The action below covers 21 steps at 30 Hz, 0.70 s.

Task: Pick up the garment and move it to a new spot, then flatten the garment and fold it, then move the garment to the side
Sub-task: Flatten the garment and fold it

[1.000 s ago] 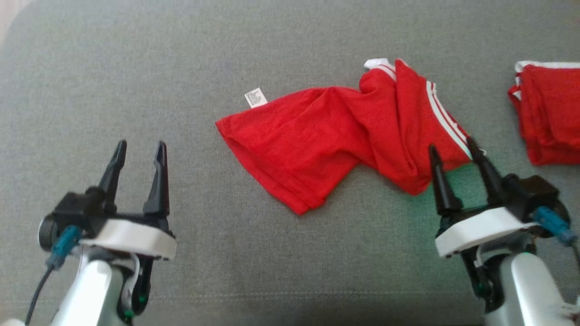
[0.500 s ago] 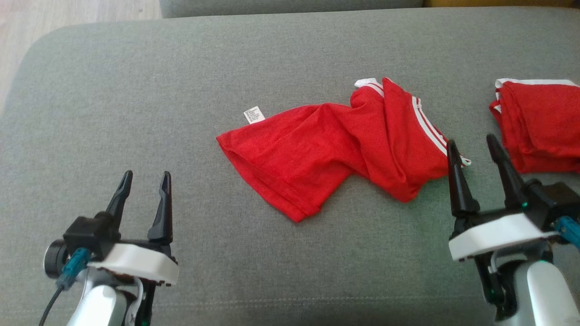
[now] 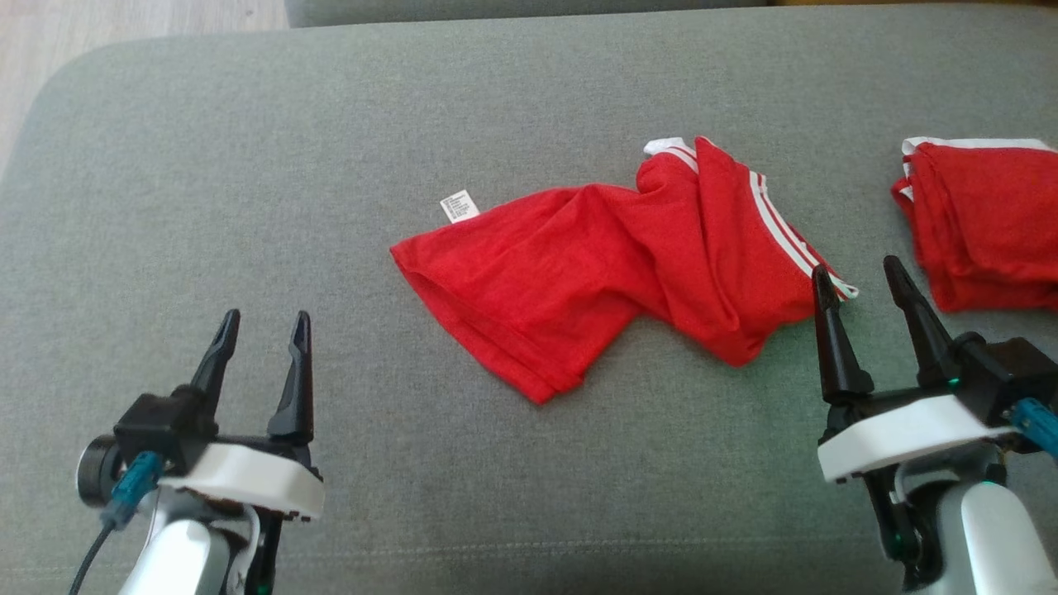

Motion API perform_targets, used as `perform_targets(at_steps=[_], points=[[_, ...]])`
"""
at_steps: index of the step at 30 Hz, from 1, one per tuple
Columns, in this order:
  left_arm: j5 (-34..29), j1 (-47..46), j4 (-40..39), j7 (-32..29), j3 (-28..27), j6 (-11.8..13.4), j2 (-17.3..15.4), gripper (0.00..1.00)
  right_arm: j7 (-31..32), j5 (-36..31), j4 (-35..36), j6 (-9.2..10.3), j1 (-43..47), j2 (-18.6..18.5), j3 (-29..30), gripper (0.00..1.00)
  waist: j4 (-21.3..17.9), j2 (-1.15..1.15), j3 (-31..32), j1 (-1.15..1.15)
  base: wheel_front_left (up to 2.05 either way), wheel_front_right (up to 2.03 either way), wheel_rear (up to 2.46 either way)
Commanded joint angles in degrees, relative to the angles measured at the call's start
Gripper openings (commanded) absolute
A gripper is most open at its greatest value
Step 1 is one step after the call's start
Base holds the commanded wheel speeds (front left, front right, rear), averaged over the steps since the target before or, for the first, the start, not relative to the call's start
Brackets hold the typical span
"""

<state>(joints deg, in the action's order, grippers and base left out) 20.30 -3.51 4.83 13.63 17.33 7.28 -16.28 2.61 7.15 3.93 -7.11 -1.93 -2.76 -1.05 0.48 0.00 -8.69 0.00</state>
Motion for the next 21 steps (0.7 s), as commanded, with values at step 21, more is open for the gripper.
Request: perform_targets(at_steps=[21], points=[[-0.6,-11.5,-1.1,1.0,-0.3,-2.3,1.0,1.0,10.8,7.0,-20.5,-0.37,-28.3,-8.2,-4.0,1.0,6.3,0.0,-11.0,0.0,0.0,0.0,0.0]])
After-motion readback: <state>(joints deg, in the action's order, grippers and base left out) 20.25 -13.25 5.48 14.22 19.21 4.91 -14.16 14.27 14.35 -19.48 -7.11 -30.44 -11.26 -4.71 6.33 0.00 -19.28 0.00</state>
